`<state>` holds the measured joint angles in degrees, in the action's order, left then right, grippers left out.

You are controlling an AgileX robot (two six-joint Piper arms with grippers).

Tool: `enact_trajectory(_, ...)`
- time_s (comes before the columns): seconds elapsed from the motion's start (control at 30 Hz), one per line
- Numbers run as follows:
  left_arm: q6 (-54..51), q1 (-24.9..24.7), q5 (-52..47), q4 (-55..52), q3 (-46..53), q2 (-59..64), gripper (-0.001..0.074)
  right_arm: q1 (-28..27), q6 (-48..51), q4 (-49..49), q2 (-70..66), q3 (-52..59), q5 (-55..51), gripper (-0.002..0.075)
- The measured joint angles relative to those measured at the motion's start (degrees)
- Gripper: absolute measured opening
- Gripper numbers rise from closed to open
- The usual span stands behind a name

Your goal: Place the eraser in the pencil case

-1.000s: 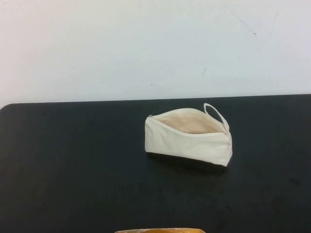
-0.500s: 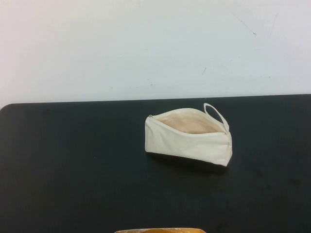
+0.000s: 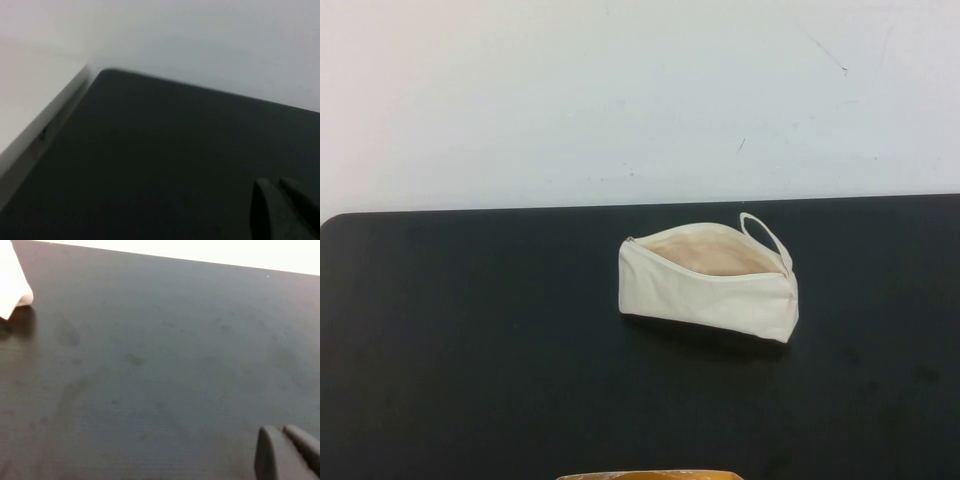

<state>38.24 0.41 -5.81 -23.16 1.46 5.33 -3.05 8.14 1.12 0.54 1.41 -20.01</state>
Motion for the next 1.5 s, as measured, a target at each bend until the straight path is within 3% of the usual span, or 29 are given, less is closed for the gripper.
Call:
enact_trajectory(0.1, 3.67, 3.82, 1.36, 1.8, 0.0, 1.24, -0.0001, 0.0, 0.0, 0.0, 0.0, 0.0, 0.0, -0.0001)
enact_trajectory(0.2, 5.55, 6.33, 10.23, 0.1, 0.0, 1.61, -0.0001, 0.0, 0.0, 0.0, 0.0, 0.0, 0.0, -0.0001)
enact_trajectory(0.43, 6.44, 6.95, 22.35, -4.35, -0.2, 1.61, -0.0001, 0.0, 0.0, 0.0, 0.0, 0.0, 0.0, -0.0001)
enact_trajectory(1.5, 6.65, 6.95, 24.16, -24.13, -0.32, 1.67, -0.0001, 0.0, 0.0, 0.0, 0.0, 0.0, 0.0, -0.0001)
